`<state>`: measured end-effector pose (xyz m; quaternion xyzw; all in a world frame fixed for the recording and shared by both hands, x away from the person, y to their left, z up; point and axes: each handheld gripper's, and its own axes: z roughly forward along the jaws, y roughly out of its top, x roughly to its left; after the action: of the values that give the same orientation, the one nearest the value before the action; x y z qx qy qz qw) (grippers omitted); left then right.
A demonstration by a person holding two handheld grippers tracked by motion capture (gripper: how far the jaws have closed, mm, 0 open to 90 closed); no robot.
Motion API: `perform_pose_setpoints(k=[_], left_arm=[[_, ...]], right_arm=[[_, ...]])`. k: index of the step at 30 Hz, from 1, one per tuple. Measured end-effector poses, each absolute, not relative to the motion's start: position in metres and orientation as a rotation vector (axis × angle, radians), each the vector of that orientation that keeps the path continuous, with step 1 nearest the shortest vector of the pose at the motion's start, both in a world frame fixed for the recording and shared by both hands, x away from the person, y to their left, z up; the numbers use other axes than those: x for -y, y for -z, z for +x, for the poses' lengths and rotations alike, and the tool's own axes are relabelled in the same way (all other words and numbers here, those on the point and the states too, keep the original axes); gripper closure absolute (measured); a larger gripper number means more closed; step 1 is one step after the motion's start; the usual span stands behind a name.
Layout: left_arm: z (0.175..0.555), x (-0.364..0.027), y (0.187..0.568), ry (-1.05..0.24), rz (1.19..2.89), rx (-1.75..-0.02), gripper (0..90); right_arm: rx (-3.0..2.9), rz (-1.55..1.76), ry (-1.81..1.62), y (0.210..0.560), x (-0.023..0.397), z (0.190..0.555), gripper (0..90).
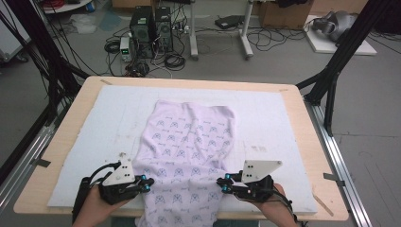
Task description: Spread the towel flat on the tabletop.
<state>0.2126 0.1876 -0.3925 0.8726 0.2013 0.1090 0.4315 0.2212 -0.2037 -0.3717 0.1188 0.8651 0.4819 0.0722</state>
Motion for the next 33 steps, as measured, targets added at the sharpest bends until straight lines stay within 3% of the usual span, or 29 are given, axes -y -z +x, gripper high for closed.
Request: perform_pose_setpoints(k=[1,3,5,9,13,15,19,21,29,30,32,33], left_arm=[[0.212,-0.188,0.391,-0.272,2.173,-0.503,85.3],[0.216,-0.189,0.39,-0.278,2.173,-0.523,70.7],[0.224,-0.19,0.393,-0.293,2.167,-0.558,62.5],[0.243,-0.185,0.409,-0.295,2.176,-0.601,56.5],[0.257,-0.173,0.434,-0.265,2.251,-0.635,56.4],[0.258,-0.171,0.442,-0.264,2.241,-0.628,59.1],[0.253,-0.173,0.441,-0.275,2.241,-0.611,85.8],[0.248,-0.173,0.439,-0.283,2.247,-0.6,87.1],[0.217,-0.189,0.423,-0.259,2.198,-0.557,86.5],[0.215,-0.192,0.42,-0.243,2.187,-0.562,83.0],[0.217,-0.195,0.415,-0.259,2.175,-0.587,66.8],[0.218,-0.196,0.414,-0.264,2.174,-0.593,64.3]], right_arm=[[-2.599,0.328,-1.462,0.37,0.202,0.222,83.4],[-2.599,0.345,-1.452,0.37,0.199,0.225,75.1],[-2.582,0.399,-1.423,0.375,0.2,0.231,68.1],[-2.598,0.513,-1.284,0.396,0.208,0.243,61.6],[-2.684,0.583,-1.186,0.429,0.212,0.25,59.5],[-2.703,0.597,-1.148,0.442,0.21,0.25,64.0],[-2.656,0.612,-1.195,0.445,0.214,0.25,84.7],[-2.674,0.589,-1.193,0.442,0.213,0.248,86.0],[-2.655,0.478,-1.341,0.413,0.221,0.222,85.9],[-2.643,0.477,-1.343,0.408,0.223,0.221,83.7],[-2.613,0.512,-1.313,0.403,0.228,0.223,76.7],[-2.595,0.546,-1.29,0.404,0.23,0.228,74.0]])
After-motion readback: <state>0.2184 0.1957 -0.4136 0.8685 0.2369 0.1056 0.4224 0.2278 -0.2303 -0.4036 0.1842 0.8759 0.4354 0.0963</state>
